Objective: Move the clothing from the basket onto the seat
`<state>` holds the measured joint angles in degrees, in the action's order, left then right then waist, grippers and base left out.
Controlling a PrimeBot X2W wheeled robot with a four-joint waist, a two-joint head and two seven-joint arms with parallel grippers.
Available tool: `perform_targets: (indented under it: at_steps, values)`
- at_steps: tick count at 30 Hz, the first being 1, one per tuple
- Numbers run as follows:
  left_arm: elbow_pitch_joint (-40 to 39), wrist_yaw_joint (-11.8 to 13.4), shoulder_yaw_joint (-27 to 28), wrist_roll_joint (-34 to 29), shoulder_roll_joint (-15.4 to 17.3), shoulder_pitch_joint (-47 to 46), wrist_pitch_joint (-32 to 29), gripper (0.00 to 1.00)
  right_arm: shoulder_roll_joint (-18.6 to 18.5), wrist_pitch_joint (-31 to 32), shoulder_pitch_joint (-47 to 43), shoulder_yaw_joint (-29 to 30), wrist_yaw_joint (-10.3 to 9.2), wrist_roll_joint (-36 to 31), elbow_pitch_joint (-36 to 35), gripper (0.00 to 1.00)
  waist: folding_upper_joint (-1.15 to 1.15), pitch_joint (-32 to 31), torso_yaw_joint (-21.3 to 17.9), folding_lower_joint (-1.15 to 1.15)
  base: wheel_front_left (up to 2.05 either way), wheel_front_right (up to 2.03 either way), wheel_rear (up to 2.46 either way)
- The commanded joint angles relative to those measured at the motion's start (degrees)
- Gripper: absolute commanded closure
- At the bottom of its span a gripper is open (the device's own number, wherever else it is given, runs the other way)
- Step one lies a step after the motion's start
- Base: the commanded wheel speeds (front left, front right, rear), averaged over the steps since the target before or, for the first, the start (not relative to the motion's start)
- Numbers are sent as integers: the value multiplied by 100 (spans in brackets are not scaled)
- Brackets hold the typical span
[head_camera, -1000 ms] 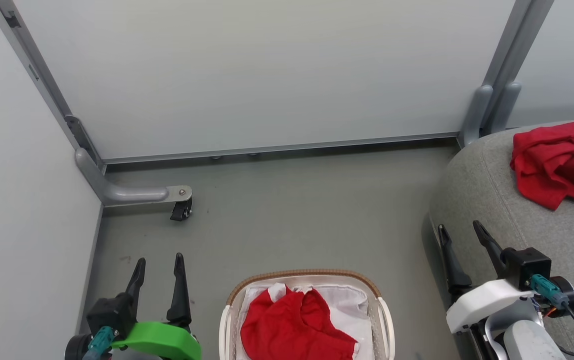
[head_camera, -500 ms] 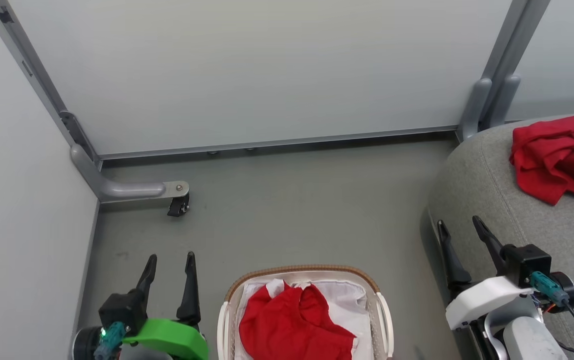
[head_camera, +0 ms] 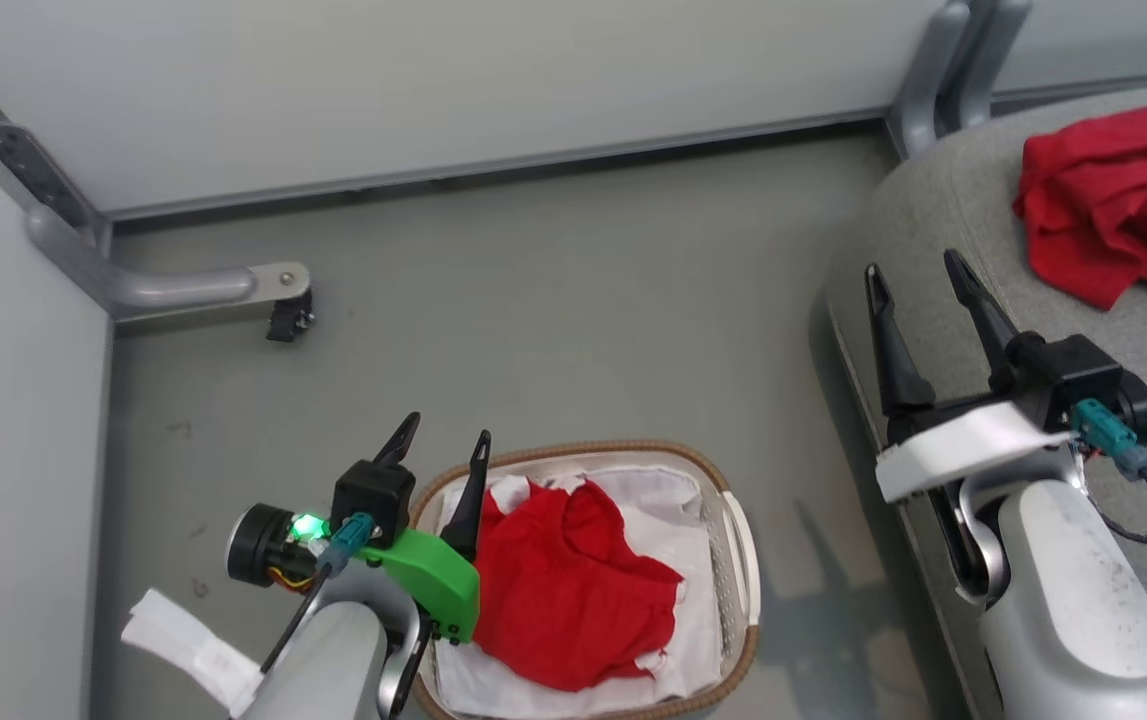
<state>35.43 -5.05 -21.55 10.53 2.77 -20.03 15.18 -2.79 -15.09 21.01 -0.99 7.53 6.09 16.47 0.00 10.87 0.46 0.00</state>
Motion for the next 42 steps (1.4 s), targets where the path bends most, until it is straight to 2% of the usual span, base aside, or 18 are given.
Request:
perform_targets:
  at_steps: [1, 10, 16, 25, 34, 41, 42]
  values:
    - [250, -43, -98, -89, 23, -287, -4, 0, -19, -12, 178, -9, -8, 67, -55, 0, 0, 1076, -797, 0, 0, 0, 0]
    - [2226, -194, -1131, -745, 49, -1482, -115, 0, -15, -12, 903, -258, -8, 469, -377, 0, 0, 2454, -1697, 0, 0, 0, 0]
    - [3006, -215, -1712, -1251, 102, -2061, -368, 0, -5, -12, 1170, -384, -8, 815, -602, 0, 0, 3117, -2045, 0, 0, 0, 0]
    - [3532, -174, -2022, -1481, 218, -2704, -576, 0, -5, -11, 1432, -685, -8, 1187, -818, 0, 0, 3804, -2355, 0, 0, 0, 0]
    - [3713, -236, -2332, -1493, 251, -2990, -877, 0, -9, -11, 1542, -870, -8, 1390, -974, 0, 0, 4121, -2583, 0, 0, 0, 0]
    - [3807, -243, -2254, -1252, 343, -3014, -1493, 0, -11, -11, 1553, -989, -8, 1415, -1070, 0, 0, 4227, -2681, 0, 0, 0, 0]
    - [3813, -243, -2248, -1224, 341, -2998, -1561, 49, -11, -11, 1541, -988, -8, 1403, -1069, 0, 0, 4226, -2673, 0, 0, 0, 0]
